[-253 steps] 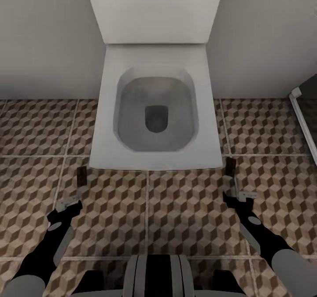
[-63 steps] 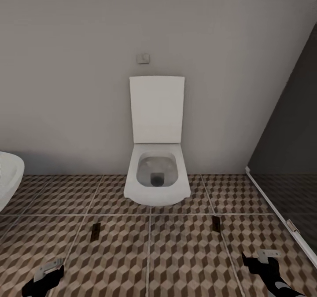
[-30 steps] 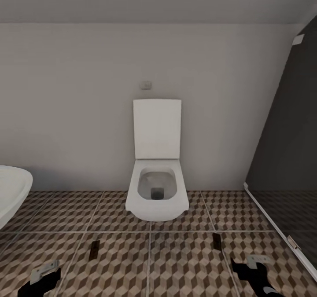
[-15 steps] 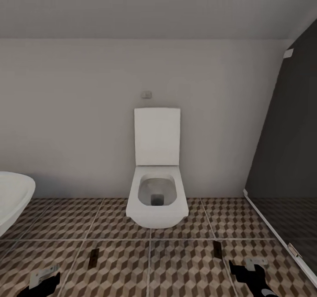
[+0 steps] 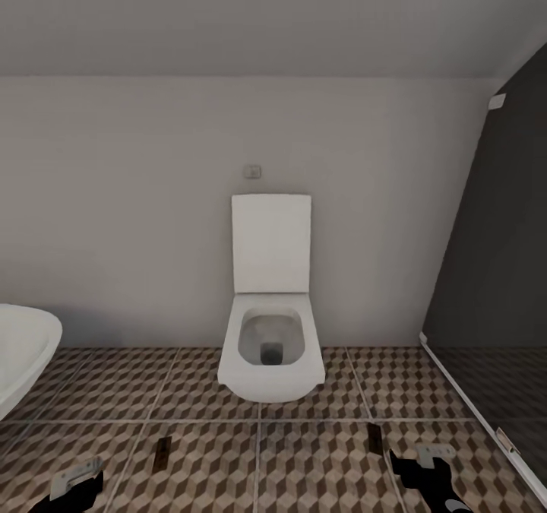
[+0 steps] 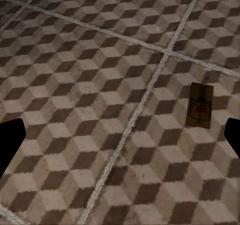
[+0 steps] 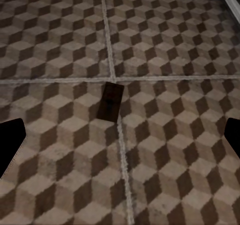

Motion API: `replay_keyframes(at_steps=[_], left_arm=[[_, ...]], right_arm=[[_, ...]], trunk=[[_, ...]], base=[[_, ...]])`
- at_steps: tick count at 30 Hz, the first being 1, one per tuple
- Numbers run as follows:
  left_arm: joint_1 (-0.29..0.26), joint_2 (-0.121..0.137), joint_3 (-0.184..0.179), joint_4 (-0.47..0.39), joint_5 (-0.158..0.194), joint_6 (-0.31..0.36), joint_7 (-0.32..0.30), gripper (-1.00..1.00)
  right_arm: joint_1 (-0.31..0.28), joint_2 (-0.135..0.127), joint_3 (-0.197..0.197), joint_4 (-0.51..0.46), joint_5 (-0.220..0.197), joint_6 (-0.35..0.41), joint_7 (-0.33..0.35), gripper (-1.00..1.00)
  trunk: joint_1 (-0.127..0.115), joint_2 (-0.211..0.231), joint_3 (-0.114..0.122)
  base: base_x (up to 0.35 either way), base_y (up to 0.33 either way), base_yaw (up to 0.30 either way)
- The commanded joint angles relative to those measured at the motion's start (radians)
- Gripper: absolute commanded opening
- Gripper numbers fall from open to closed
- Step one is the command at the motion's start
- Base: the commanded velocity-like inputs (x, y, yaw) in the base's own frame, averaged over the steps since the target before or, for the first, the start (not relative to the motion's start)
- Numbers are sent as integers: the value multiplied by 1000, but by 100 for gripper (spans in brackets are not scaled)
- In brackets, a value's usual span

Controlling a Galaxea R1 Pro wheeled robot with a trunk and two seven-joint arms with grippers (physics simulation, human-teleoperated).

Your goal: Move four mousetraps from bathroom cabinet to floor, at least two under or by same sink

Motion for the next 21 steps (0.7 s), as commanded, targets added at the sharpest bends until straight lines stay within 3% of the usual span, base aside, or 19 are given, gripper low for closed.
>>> replay_keyframes(at_steps=[1,21], left_arm=[[-1,0,8,1,-5,-3,1,100],[-1,-1,6,4,-6,-4,14,100]], right_arm=[[-1,1,8,4,-8,-6,2,100],[-1,12,8,4,-8,-5,1,100]], trunk=[[-4,7,2],[-81,147,65]], base=[[0,0,0],[0,0,0]])
